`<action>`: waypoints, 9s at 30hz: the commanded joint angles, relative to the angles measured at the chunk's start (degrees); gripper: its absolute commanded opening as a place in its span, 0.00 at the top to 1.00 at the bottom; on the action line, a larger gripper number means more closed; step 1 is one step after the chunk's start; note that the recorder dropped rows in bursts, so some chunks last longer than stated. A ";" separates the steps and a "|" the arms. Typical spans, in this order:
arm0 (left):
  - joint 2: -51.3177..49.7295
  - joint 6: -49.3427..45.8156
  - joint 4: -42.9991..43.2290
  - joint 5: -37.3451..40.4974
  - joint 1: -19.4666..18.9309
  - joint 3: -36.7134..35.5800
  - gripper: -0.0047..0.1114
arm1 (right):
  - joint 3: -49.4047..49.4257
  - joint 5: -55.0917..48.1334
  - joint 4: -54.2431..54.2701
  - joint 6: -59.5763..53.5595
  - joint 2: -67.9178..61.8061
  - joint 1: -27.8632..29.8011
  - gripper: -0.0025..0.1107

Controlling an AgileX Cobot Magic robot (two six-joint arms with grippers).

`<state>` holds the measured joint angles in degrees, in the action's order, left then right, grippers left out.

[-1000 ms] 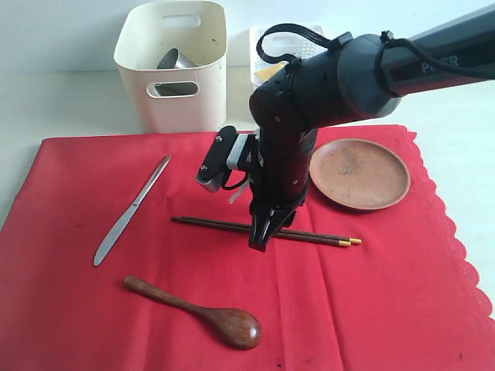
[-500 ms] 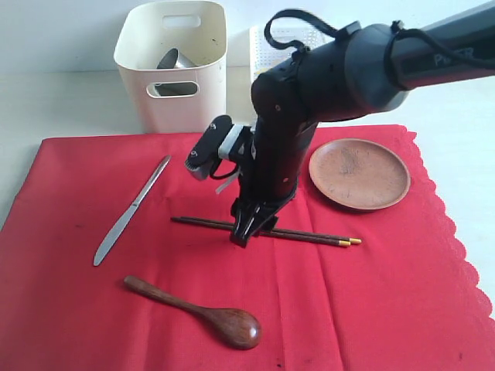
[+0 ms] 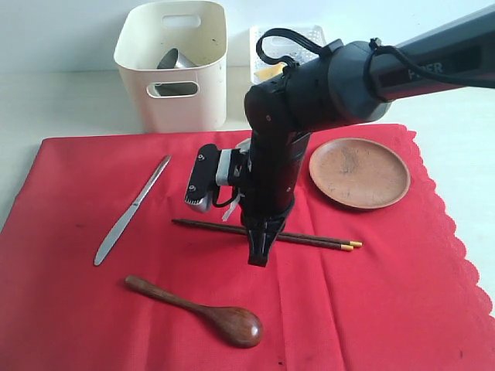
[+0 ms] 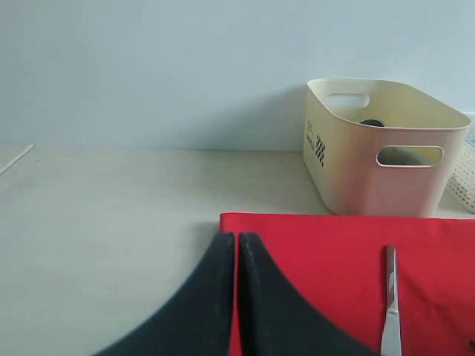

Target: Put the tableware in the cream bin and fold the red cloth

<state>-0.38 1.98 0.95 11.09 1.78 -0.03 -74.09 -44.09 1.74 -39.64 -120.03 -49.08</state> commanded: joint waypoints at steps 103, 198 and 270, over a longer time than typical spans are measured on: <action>0.38 0.06 -0.36 -0.02 -0.16 0.03 0.93 | -58.03 9.55 33.01 18.85 -13.58 10.91 0.98; 0.38 0.06 -0.36 -0.02 -0.16 0.03 0.93 | -59.61 4.58 27.48 11.13 -13.65 10.76 0.98; 0.38 0.06 -0.36 -0.02 -0.16 0.03 0.93 | -53.25 -25.87 32.10 16.15 -8.18 10.50 0.98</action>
<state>-0.38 1.98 0.95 11.09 1.78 -0.03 -131.06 -69.47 35.75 -23.72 -131.40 -38.33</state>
